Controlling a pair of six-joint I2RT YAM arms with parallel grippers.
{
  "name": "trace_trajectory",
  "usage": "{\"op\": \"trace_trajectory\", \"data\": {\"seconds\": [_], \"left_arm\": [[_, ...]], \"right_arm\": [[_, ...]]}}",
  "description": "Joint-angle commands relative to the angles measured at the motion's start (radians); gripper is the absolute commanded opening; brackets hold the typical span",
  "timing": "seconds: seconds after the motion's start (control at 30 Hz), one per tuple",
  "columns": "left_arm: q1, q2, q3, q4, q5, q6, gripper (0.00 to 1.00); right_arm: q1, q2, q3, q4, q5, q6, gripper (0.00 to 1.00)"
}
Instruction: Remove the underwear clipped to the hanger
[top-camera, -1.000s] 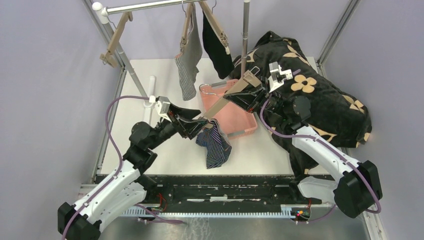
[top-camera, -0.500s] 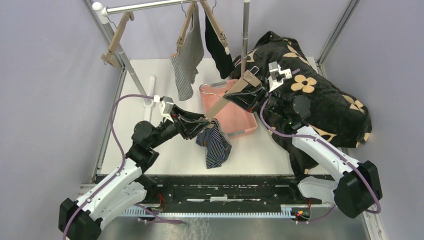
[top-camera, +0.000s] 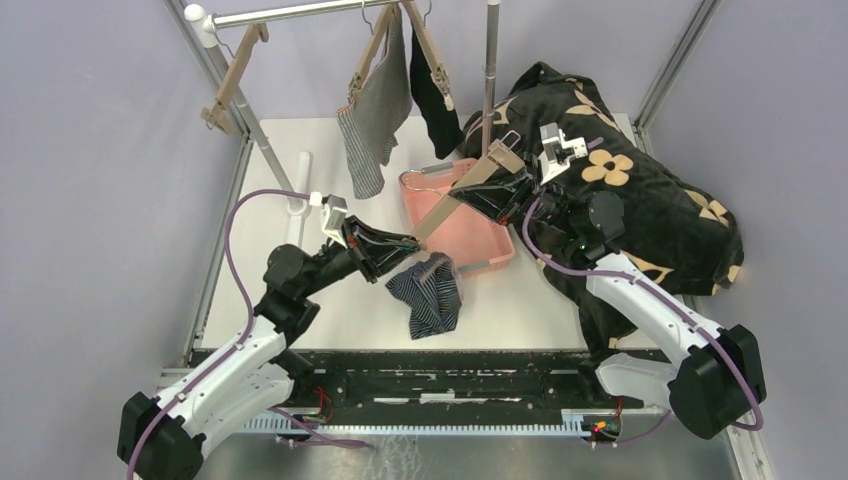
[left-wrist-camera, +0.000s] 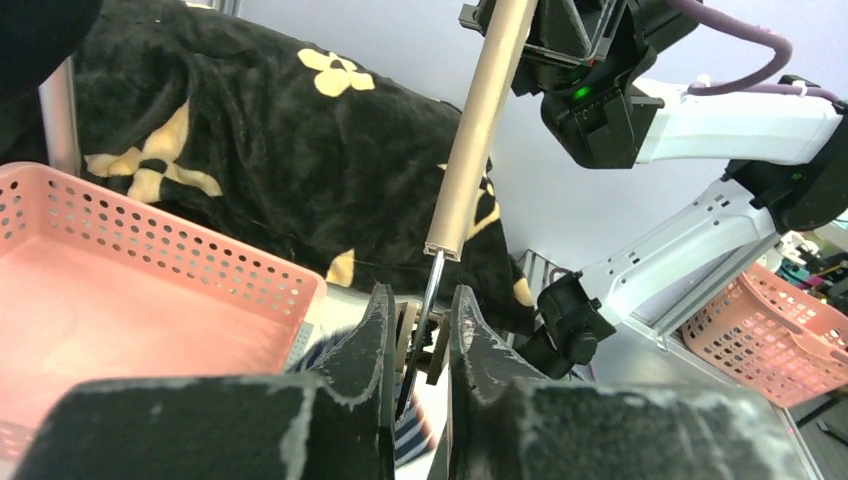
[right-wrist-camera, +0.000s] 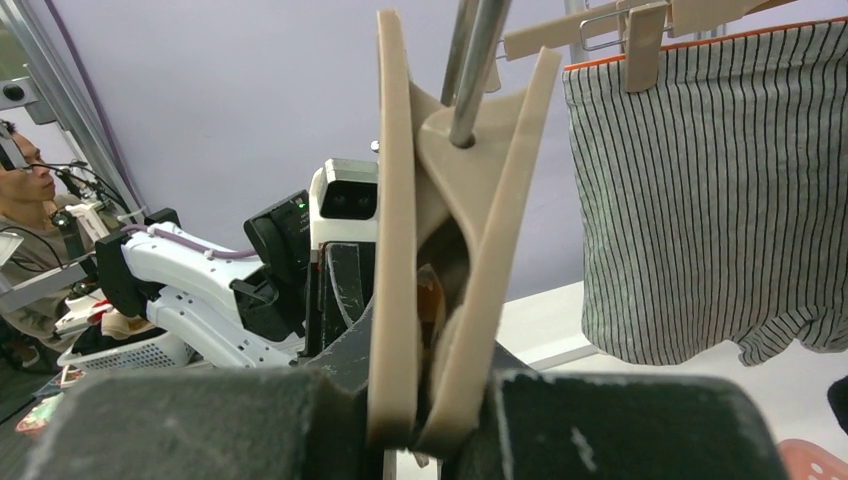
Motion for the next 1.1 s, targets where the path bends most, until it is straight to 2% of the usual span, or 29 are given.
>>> {"op": "trace_trajectory", "data": {"seconds": [0.0,0.03,0.07,0.23,0.33,0.43,0.73,1.07], "left_arm": [[-0.004,0.022,0.018,0.066,0.053,-0.023,0.03],[-0.003,0.023,0.022,0.060,0.054,-0.024,0.03],[-0.003,0.022,0.027,0.052,0.053,-0.021,0.09],[-0.003,-0.028,0.039,0.036,0.033,0.001,0.63],[-0.003,-0.055,0.055,0.024,0.012,0.022,0.73],[-0.003,-0.050,0.091,0.002,0.016,0.049,0.72],[-0.003,0.023,0.148,0.003,0.088,0.043,0.51],[-0.003,0.065,0.158,-0.006,0.122,0.035,0.45]], "right_arm": [[0.006,-0.030,0.029,0.051,0.017,-0.013,0.01],[0.005,-0.031,0.029,0.050,0.015,-0.016,0.01],[0.005,-0.032,0.028,0.049,0.015,-0.017,0.01],[0.005,-0.037,0.026,0.046,0.006,-0.018,0.01],[0.006,-0.037,0.026,0.051,0.000,-0.013,0.01],[0.005,-0.036,0.025,0.062,-0.007,-0.001,0.01],[0.006,-0.034,0.029,0.066,-0.016,0.007,0.01],[0.008,-0.021,0.040,0.069,-0.027,0.013,0.01]]}}
